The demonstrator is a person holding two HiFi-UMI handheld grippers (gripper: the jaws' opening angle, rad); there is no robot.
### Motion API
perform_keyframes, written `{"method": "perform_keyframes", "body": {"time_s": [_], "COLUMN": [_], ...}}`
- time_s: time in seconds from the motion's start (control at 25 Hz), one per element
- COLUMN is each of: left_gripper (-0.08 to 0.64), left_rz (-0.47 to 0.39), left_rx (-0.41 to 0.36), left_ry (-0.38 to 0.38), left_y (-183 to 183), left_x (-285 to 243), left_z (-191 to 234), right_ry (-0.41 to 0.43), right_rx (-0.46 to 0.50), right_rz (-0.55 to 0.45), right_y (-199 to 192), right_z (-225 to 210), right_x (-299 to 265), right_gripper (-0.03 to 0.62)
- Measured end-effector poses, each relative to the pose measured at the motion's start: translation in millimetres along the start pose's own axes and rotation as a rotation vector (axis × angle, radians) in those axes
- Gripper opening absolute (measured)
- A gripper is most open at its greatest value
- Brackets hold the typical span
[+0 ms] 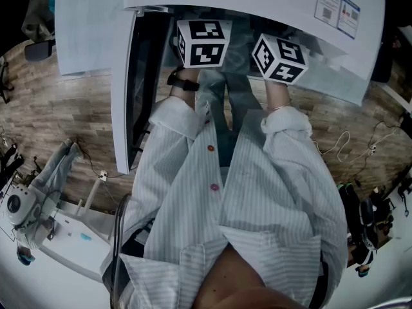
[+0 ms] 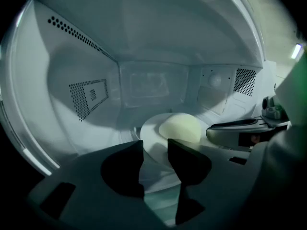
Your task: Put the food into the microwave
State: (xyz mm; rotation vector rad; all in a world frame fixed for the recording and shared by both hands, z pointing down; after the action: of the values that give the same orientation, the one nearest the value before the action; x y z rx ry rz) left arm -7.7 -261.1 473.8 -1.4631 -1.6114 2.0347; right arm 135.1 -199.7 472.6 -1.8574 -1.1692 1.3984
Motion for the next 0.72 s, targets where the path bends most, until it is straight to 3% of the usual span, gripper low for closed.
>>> {"method": "perform_keyframes", "body": {"time_s": [0.44, 0.72], "left_gripper": [0.158, 0.158], "left_rz": [-0.017, -0.044], "left_rx": [0.01, 0.009], "left_ry": [-0.01, 0.01], "left_y": [-1, -1], "left_x": [3, 15], "left_z": [2, 7], "right_ry": [-0.024, 0.008], "right_rx": [0.024, 0.023], "right_rz": [-0.017, -0.028], "right_y": [1, 2], "right_z": [1, 9], "right_x": [4, 11], "right_gripper": [0.133, 0.133]}}
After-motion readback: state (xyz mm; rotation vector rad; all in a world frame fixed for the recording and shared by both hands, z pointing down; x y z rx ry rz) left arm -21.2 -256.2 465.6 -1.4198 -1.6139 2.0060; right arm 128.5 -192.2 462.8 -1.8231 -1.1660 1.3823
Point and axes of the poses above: the fingertips, and each gripper's own axes: x backward along the fingers, z to its left, y out of its top, the point moved 7 cm from there along x, backward along the fingers, and after that the axes turned 6 degrees about -x, right-handed, at the moved point
